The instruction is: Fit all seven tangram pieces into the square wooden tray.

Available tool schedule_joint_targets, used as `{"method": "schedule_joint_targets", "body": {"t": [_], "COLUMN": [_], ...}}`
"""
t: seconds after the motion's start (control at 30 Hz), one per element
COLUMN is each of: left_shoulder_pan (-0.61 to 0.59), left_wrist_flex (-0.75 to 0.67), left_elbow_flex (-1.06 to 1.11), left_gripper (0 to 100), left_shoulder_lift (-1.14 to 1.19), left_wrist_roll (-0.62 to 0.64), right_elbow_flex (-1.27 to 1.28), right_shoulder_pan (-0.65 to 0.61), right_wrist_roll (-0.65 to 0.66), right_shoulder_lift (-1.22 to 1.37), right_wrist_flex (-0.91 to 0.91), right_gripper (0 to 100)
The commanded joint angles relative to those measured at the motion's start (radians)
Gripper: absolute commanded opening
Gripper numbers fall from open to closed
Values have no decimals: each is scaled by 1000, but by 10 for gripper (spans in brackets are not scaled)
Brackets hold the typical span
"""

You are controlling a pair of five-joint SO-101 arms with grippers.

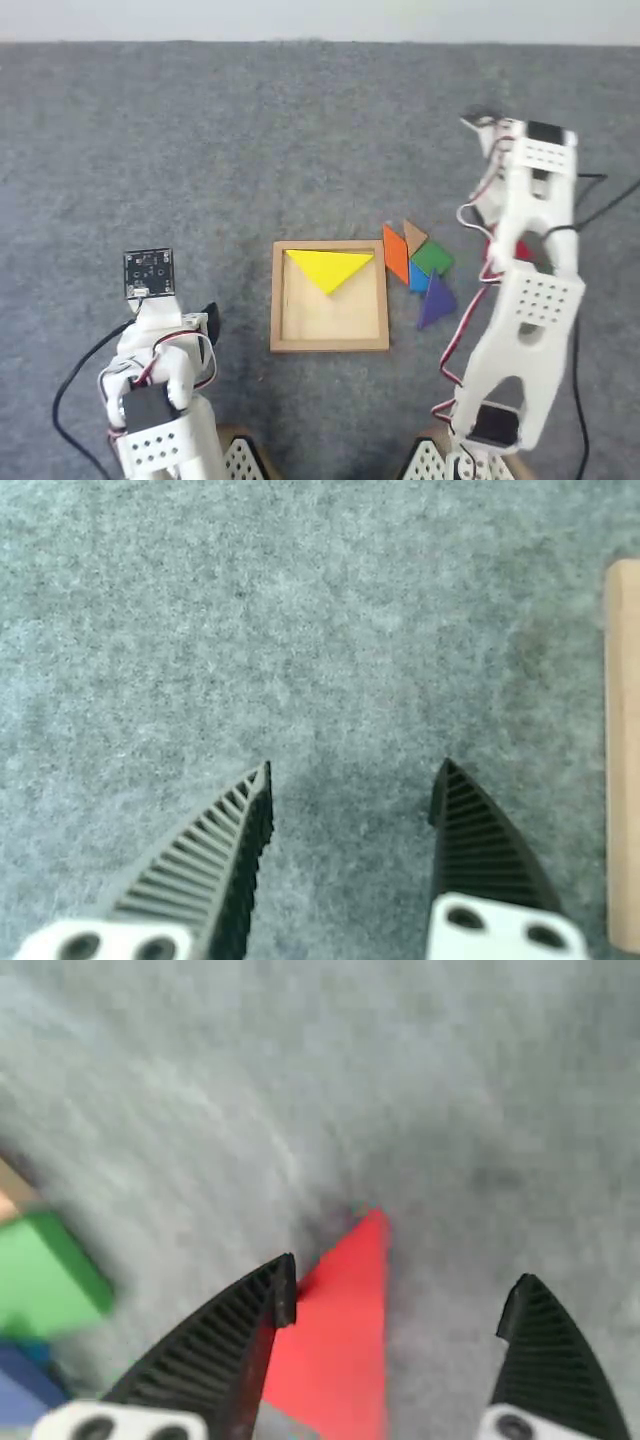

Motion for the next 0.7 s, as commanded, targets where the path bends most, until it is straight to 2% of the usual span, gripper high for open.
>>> {"method": "schedule_joint_targets", "body": {"t": [0.0,0.17,0.4,0.53,0.67], "left_shoulder_pan": [-5,-5,-5,-5,-5], "left_wrist_flex": [5,5,5,5,5], "left_elbow_flex": [-8,-8,-8,-8,-8], "left_gripper": [245,245,245,245,245], "left_shoulder_lift": [-15,-15,-15,-15,-15], "left_wrist_roll": [9,9,9,9,9], "right_elbow_flex": [-34,-28,0,250,674], "right_shoulder_pan": [124,205,211,205,170], "right_wrist_roll": [63,114,104,112,25], "right_shoulder_lift": [-27,-108,-437,-654,-806], "right_wrist_flex": [73,120,245,209,-68], "right_gripper": [318,318,325,325,325]}}
